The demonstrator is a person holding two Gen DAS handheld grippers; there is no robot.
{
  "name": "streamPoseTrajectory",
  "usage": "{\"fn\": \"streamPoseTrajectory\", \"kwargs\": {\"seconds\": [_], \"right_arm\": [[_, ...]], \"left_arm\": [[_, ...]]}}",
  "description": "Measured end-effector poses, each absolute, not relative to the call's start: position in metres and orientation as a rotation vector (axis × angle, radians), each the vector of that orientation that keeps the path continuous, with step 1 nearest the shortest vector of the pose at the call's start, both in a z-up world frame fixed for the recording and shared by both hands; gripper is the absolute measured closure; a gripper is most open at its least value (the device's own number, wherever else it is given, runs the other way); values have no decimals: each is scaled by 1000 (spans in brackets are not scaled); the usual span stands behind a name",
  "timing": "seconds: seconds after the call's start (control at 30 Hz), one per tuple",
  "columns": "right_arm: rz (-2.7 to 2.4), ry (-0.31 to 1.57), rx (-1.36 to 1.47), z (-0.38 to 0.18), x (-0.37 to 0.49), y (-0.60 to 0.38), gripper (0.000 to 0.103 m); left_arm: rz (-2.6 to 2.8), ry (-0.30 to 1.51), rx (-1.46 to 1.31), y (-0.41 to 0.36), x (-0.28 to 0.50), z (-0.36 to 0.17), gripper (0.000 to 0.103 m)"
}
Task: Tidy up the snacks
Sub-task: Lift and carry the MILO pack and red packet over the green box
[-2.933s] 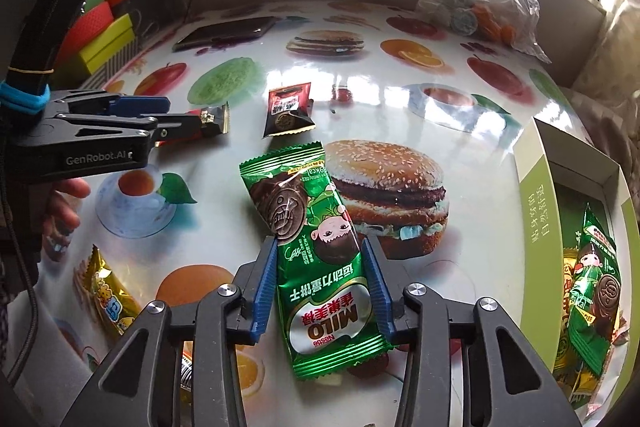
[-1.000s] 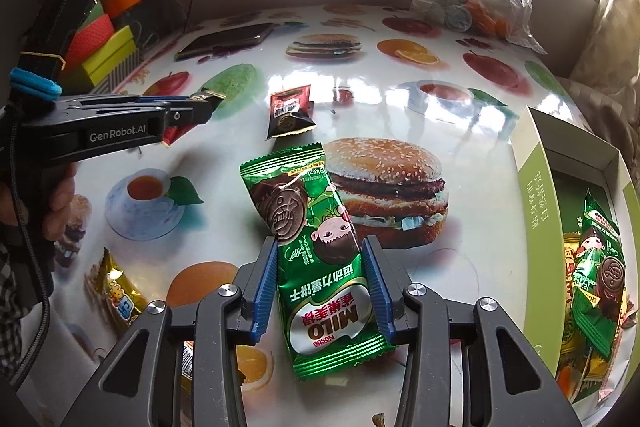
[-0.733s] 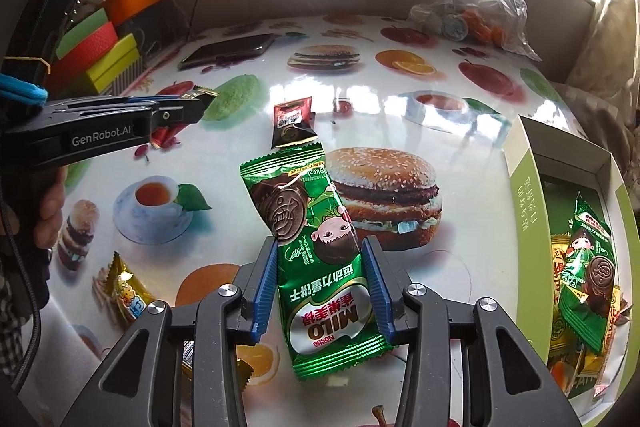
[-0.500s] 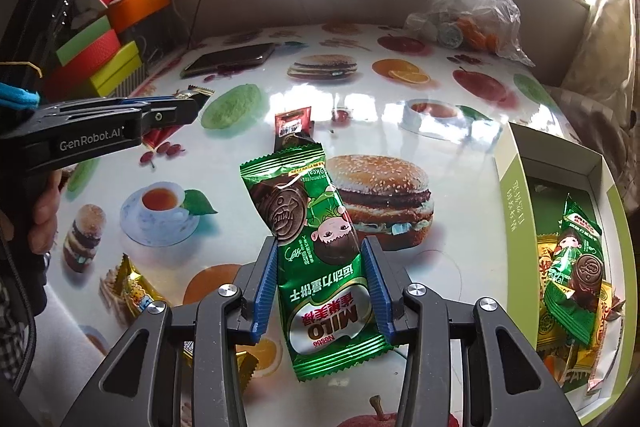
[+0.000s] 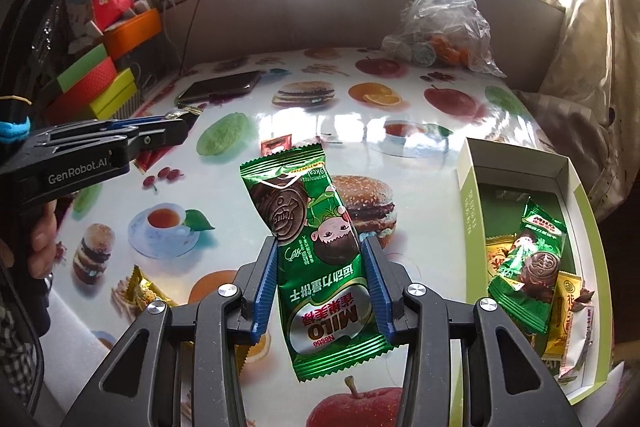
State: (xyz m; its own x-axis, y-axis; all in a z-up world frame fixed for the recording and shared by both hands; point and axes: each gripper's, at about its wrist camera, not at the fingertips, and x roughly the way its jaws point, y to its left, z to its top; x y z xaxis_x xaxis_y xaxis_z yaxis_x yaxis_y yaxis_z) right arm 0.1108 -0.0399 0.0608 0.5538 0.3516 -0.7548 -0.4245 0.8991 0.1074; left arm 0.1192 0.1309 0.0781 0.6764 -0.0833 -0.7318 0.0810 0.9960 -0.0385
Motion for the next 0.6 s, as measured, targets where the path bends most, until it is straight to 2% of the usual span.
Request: {"fn": "streamPoseTrajectory", "kwargs": {"seconds": [0.6], "right_arm": [[344,816,-31,89,105,-94,63]], "left_arm": [[-197,802,11,74,118,95,77]]}}
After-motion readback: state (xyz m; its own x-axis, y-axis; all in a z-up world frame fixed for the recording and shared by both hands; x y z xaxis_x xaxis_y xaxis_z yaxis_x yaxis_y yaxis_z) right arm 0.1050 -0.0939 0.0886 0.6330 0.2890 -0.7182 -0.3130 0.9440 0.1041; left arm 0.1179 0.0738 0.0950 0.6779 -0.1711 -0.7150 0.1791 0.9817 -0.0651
